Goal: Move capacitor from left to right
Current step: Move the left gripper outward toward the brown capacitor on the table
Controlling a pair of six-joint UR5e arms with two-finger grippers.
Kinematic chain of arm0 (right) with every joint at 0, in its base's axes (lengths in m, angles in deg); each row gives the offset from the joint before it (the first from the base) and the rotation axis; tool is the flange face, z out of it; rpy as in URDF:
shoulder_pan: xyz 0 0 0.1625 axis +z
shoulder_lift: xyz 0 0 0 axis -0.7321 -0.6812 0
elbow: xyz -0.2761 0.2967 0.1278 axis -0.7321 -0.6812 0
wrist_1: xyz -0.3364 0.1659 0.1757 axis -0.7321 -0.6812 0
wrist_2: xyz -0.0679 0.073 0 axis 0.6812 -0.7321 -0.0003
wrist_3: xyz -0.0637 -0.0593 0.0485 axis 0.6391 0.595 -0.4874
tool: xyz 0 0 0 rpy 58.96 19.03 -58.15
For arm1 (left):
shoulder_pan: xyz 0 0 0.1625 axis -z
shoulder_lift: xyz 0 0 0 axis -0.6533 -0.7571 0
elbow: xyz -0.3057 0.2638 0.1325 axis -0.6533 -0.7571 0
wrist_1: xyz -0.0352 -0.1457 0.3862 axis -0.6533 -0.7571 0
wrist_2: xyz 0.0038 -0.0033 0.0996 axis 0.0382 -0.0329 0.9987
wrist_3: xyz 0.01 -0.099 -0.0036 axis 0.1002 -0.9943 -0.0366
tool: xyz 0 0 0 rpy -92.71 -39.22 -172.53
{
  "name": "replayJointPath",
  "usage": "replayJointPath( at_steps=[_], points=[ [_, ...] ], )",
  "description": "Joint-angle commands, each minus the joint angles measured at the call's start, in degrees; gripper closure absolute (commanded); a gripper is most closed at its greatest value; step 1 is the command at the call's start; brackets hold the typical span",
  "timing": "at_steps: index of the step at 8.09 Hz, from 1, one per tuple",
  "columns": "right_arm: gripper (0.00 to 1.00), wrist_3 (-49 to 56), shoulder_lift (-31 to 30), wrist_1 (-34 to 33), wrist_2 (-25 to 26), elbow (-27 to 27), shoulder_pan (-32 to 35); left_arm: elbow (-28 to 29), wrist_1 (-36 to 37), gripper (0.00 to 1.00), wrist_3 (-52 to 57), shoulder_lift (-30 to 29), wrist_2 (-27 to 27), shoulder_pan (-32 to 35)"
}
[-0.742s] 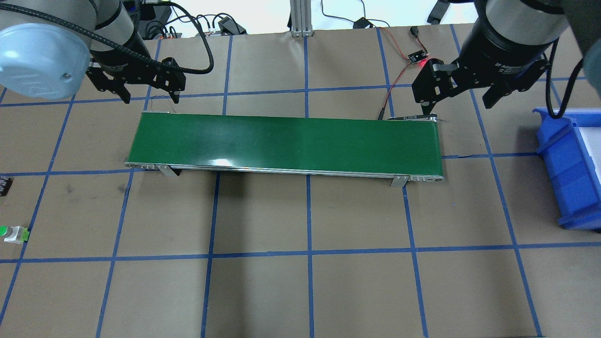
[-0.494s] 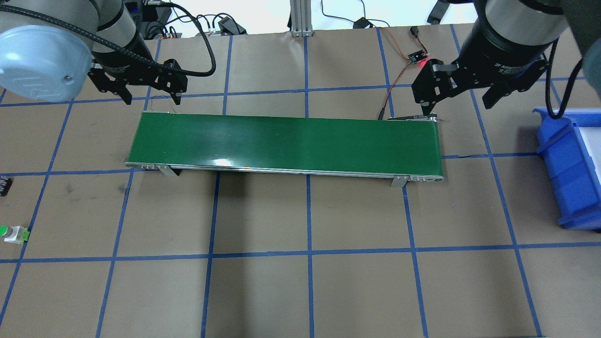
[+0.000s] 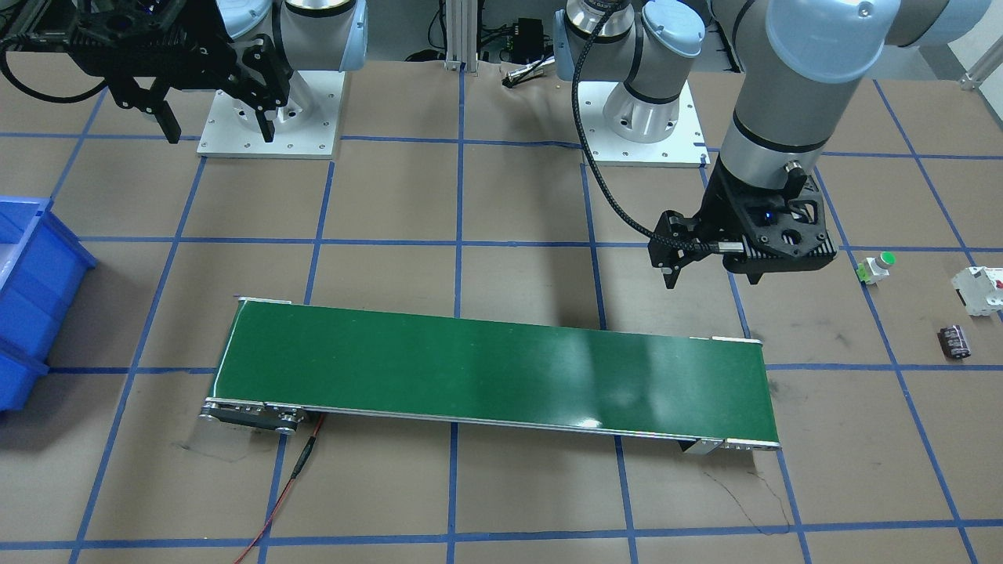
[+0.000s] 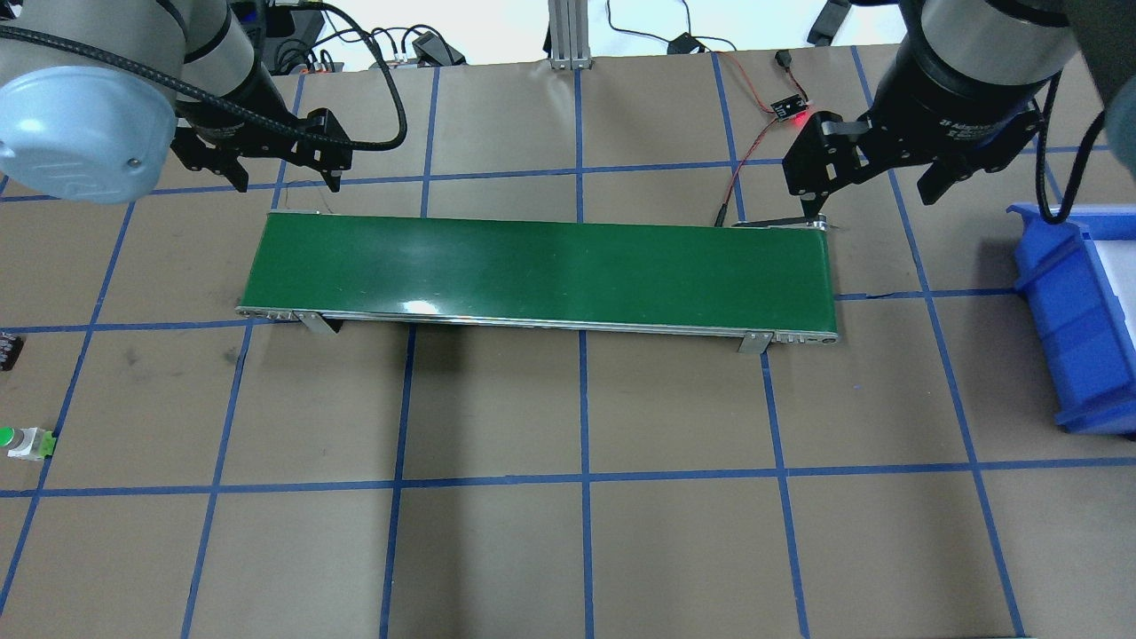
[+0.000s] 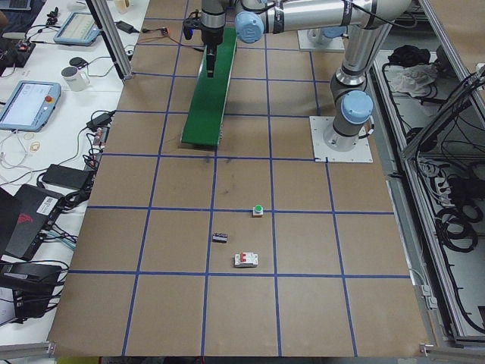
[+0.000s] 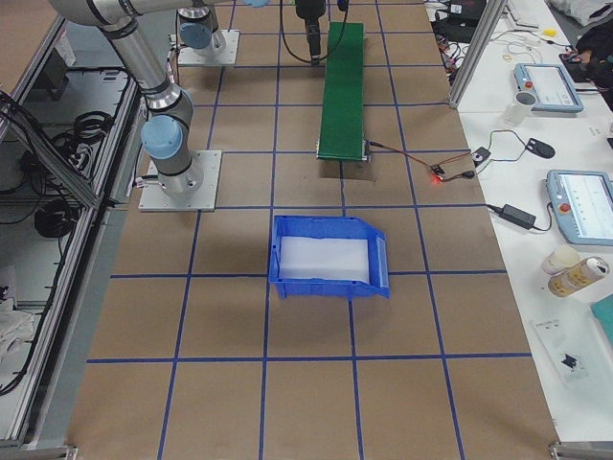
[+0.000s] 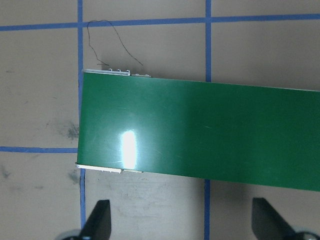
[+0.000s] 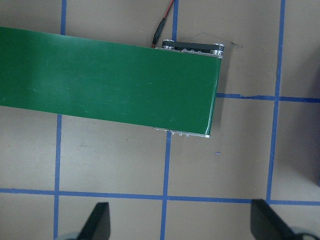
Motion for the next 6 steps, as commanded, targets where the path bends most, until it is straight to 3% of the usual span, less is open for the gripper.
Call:
replayJointPath(
  at_steps=[1,6],
  points=[
    [0.0,0.0,-0.1,0.1,0.2,0.1,0.0,0.9,-0.9,0.0,1.7,-1.2,0.1,-2.2],
    [0.0,0.0,-0.3,1.4,0.3,0.0,0.0,1.2,-3.1,0.0,19.0,-3.3,0.5,-23.9]
  ],
)
